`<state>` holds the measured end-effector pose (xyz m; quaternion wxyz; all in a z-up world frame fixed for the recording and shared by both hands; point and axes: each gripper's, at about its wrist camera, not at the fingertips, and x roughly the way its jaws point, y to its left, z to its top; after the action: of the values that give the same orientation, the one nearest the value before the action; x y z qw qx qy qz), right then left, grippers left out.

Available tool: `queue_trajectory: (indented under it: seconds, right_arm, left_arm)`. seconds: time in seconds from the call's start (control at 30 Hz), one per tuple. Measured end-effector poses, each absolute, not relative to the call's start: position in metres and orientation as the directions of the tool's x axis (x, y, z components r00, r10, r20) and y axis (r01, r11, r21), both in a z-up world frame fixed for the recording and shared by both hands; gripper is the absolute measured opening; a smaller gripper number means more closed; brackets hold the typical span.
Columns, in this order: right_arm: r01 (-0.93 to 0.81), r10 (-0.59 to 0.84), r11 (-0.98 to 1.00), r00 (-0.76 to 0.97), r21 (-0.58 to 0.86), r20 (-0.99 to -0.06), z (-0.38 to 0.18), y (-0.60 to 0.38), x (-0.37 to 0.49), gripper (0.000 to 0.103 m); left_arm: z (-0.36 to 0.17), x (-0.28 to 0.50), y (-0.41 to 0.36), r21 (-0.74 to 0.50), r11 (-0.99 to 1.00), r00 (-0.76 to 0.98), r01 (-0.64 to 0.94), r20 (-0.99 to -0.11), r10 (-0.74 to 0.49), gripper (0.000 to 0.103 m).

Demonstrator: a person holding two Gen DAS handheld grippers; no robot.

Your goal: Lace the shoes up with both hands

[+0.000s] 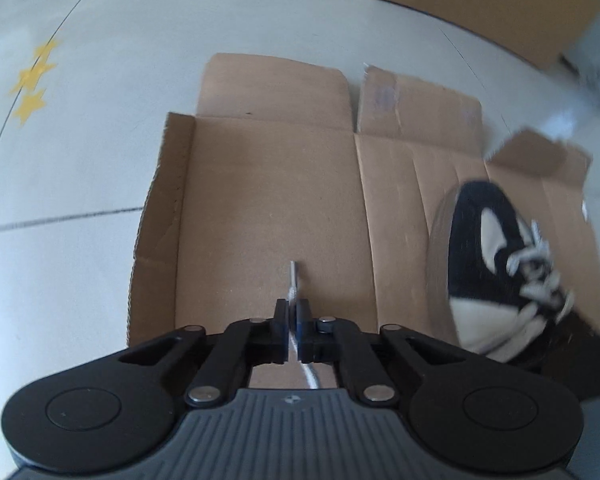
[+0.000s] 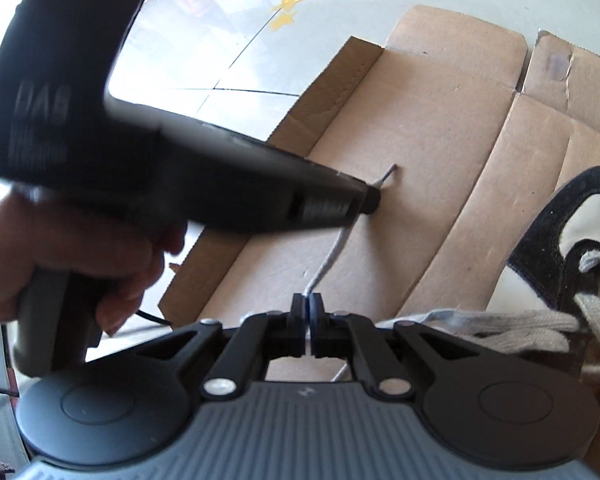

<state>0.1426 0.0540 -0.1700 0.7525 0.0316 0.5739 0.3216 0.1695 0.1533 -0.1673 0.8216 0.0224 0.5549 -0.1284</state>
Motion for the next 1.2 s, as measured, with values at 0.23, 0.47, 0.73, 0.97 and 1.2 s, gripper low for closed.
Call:
queue_trajectory:
  seconds: [0.23, 0.47, 0.73, 0.97, 1.2]
  right_arm:
    - [-0.448, 0.567, 0.77, 0.154, 0.455, -0.809, -0.142, 0.022, 0.136, 0.034]
    - [-0.476, 0.56, 0.777, 0.222, 0.412, -0.798, -0.1, -0.03, 0.131, 0.054]
    - [-0.401, 0.46, 0.866, 0.403, 0.299, -0.791, -0.063, -0.102, 0.119, 0.056]
    - [-0.409, 0.427, 0.879, 0.445, 0.246, -0.787, -0.065, -0.119, 0.104, 0.06]
    - [-0.425, 0.469, 0.86, 0.443, 0.282, -0.764, -0.06, -0.114, 0.091, 0.063]
  left_arm:
    - [-0.164, 0.149, 0.144, 0.041, 0.896, 0.406, 0.442, -0.9, -0.159, 0.0]
    - [-0.117, 0.112, 0.135, 0.19, 0.668, 0.396, 0.72, -0.902, -0.17, 0.0]
    - [0.008, 0.06, 0.139, 0.335, 0.275, 0.367, 0.901, -0.928, -0.071, 0.0]
    - [0.096, 0.031, 0.13, 0.435, 0.115, 0.431, 0.893, -0.9, 0.056, 0.0]
    - [0.142, 0.018, 0.112, 0.492, 0.022, 0.485, 0.87, -0.864, 0.138, 0.0]
